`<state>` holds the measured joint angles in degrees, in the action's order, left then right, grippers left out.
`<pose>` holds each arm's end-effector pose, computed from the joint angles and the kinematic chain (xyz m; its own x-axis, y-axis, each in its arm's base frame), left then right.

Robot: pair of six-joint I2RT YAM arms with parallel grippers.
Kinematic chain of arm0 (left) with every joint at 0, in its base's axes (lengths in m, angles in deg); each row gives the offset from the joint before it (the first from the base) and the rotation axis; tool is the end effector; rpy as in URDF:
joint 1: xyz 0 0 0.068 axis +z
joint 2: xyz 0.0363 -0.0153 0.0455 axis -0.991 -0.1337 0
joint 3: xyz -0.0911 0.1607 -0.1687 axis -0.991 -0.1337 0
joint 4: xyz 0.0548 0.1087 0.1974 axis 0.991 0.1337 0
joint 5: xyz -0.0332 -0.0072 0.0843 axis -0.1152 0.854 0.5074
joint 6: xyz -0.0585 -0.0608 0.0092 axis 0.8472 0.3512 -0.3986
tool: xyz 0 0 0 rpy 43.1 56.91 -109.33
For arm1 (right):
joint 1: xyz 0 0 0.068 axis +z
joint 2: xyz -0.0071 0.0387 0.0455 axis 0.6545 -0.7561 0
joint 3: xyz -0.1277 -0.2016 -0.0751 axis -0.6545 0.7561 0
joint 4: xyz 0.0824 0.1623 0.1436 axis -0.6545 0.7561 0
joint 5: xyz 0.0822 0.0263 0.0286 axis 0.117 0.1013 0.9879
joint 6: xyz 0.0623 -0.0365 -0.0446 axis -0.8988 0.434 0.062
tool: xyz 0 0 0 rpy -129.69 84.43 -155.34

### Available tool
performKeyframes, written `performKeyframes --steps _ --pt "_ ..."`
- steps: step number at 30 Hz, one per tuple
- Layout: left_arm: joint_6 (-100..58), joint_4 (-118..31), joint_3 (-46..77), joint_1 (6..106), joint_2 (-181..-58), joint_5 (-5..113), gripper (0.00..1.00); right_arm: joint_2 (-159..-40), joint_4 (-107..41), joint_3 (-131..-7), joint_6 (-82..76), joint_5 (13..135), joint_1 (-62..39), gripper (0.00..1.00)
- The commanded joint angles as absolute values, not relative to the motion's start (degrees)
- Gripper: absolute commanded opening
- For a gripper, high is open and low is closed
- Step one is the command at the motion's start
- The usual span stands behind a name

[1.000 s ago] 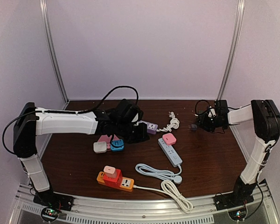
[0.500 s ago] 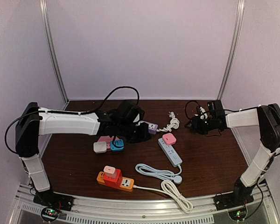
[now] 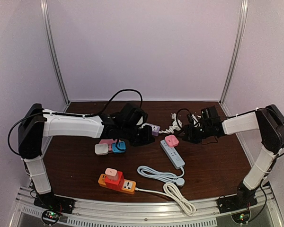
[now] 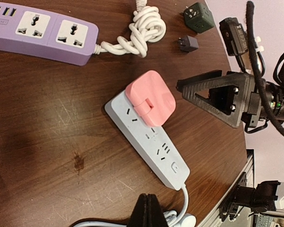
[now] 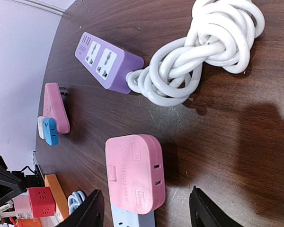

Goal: Pull the plug off the socket

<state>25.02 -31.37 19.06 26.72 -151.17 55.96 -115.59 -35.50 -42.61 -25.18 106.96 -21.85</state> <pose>0.2271 -0.3462 0.1884 -0.9318 -0.1214 -0.3421 0.1533 0.7227 -0.6739 0.2941 0.1526 0.1384 -0.9245 0.0714 -0.3743 -0.2547 0.6148 0.7464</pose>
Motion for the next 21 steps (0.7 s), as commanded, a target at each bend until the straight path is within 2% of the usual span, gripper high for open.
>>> performKeyframes --steps 1,10,15,21 --pt "25.36 -33.43 18.39 27.12 -152.21 55.33 0.0 -118.42 -37.93 -42.25 -26.16 108.53 -20.65 0.63" --pt "25.56 -33.59 18.2 27.12 -152.5 55.09 0.0 -120.95 -40.7 -42.5 -27.98 110.01 -17.9 0.63" --pt "25.61 -33.7 18.2 27.12 -152.79 54.85 0.0 -120.44 -40.73 -42.79 -28.51 109.84 -17.51 0.6" --pt "25.61 -33.59 18.2 27.13 -153.15 54.82 0.0 -118.82 -40.55 -43.05 -29.16 108.49 -17.47 0.49"
